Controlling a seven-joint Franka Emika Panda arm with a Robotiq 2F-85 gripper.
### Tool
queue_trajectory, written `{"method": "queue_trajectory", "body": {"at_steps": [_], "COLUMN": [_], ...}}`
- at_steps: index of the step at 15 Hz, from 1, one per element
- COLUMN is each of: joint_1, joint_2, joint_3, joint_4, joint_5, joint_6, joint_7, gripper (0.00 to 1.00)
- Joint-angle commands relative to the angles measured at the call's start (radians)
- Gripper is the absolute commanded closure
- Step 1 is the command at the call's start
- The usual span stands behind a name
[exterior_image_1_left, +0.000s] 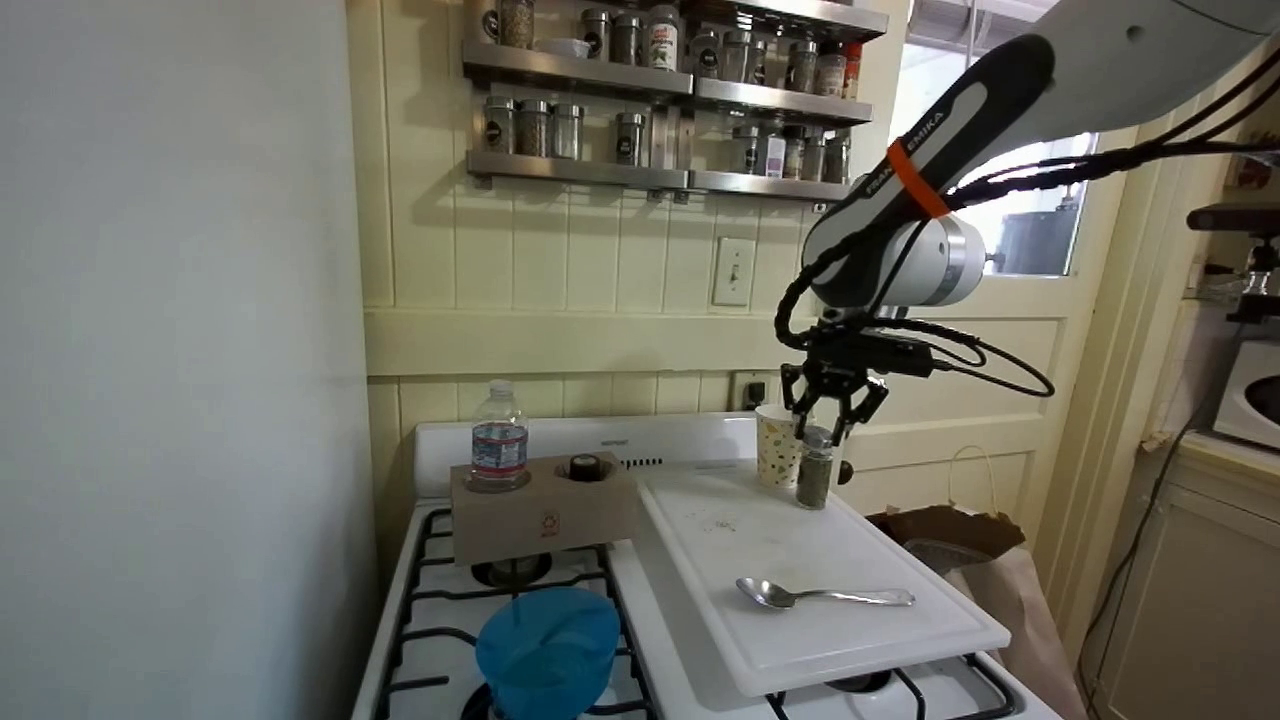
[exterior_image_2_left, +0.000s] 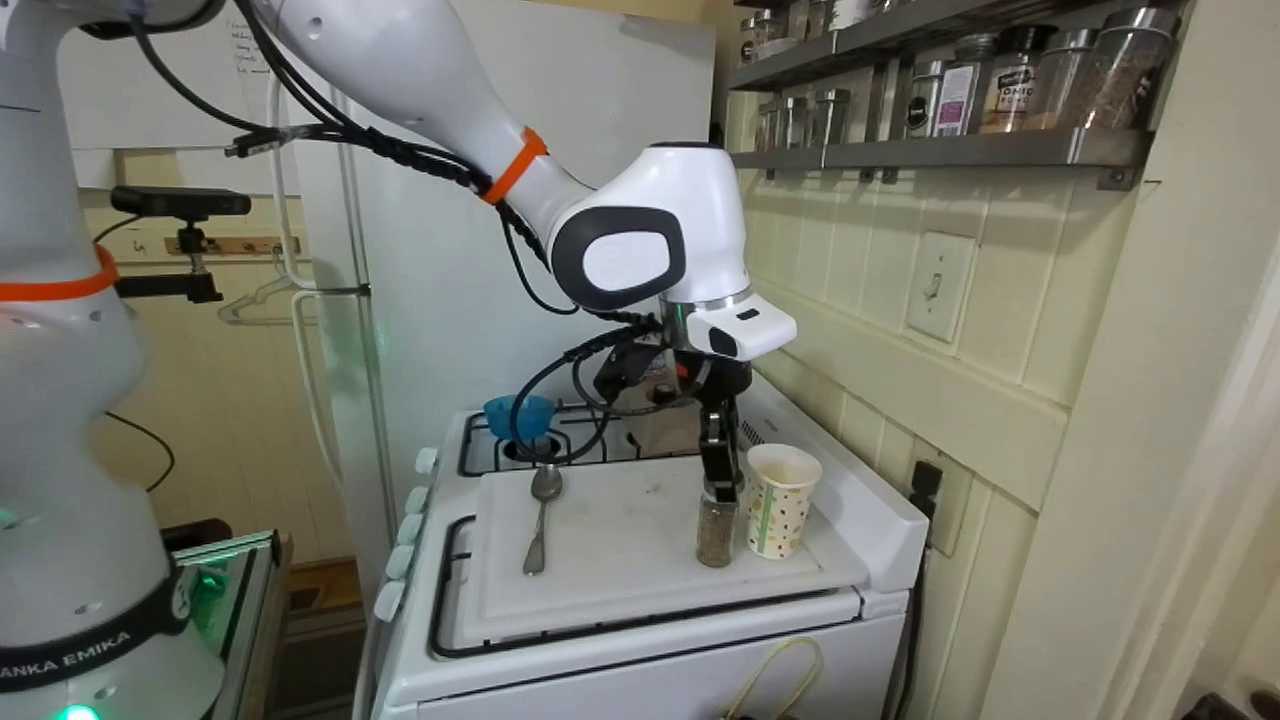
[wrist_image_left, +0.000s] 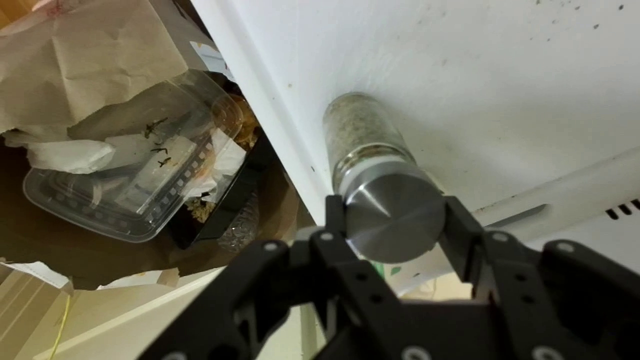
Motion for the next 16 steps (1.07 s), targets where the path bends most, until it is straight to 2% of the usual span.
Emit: {"method": "queue_trajectory", "body": {"at_steps": [1, 16], "joint_1": [0.002, 0.007], "joint_2": [0.015, 0.013], "joint_3": [-0.011, -0.01], "joint_4": [0.014, 0.017], "joint_5": [0.002, 0.002], "joint_6": [-0.03, -0.047], "joint_7": [0.003, 0.001], "gripper": [0.76, 0.76]}}
